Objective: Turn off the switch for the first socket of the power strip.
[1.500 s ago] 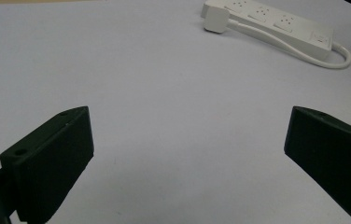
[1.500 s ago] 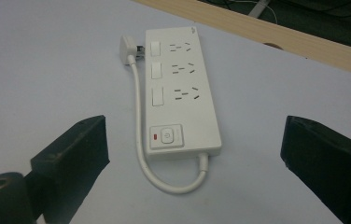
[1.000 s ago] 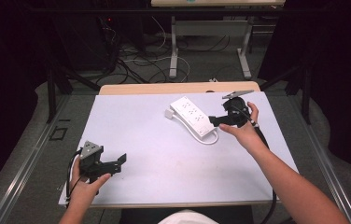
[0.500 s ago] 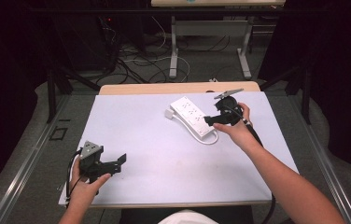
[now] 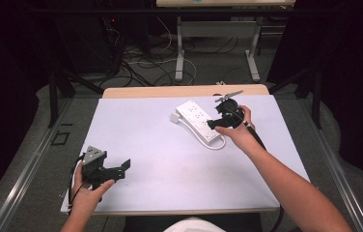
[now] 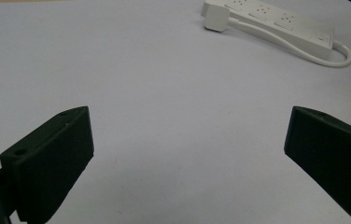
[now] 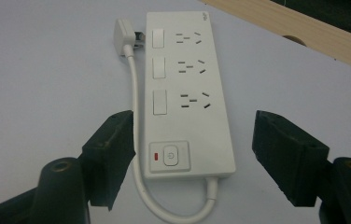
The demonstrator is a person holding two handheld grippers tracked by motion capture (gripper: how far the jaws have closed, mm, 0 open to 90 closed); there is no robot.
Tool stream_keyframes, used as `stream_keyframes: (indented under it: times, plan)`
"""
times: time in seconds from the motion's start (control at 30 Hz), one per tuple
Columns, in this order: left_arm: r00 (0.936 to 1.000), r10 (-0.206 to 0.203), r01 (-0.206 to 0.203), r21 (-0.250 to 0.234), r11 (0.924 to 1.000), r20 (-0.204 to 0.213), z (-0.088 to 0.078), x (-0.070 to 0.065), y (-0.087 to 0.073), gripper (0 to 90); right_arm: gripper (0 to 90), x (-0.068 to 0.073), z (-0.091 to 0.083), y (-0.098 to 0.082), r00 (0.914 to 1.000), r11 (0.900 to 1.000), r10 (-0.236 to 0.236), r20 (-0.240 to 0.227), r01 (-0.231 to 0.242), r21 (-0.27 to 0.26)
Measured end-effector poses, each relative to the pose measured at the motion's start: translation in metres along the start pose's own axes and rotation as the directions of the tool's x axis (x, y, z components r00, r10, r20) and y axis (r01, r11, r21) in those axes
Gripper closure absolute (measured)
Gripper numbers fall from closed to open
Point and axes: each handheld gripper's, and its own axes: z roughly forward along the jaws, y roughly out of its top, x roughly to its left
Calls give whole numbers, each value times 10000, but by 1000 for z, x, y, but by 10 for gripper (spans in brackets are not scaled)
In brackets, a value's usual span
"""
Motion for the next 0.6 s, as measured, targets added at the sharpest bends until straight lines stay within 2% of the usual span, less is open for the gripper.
stream_keyframes:
  times: [0.03, 0.1, 0.27, 0.3, 0.33, 0.53, 0.6]
  plan:
    - [10000, 0, 0, 11, 10000, 3, 0, 0, 0, 11, 293, 0, 1, 0, 10000, 10000, -84, 25, 84, -28]
    - [10000, -10, 10, 12, 10000, 5, 0, 0, 0, 11, 297, 2, 4, 1, 9999, 9999, 102, 2, -102, 111]
    - [10000, -2, 2, 63, 10000, 18, 0, 0, 0, 11, 302, 3, 10, 3, 9999, 9994, 166, 34, -167, 290]
    - [10000, -3, 3, 63, 10000, 18, 0, 0, 0, 12, 303, 4, 12, 3, 9994, 9990, 349, 4, -349, 284]
    - [10000, -10, 10, 43, 10000, 8, 0, 0, 0, 11, 305, 3, 13, 3, 9997, 9993, 224, 16, -225, 307]
    - [10000, -25, 25, 29, 10000, -2, 0, 1, 0, 11, 338, 3, 21, 4, 9991, 9982, 424, -42, -422, 427]
    - [10000, -25, 25, 30, 10000, 1, 0, 1, 0, 11, 350, 3, 22, 4, 9994, 9982, 357, 32, -358, 474]
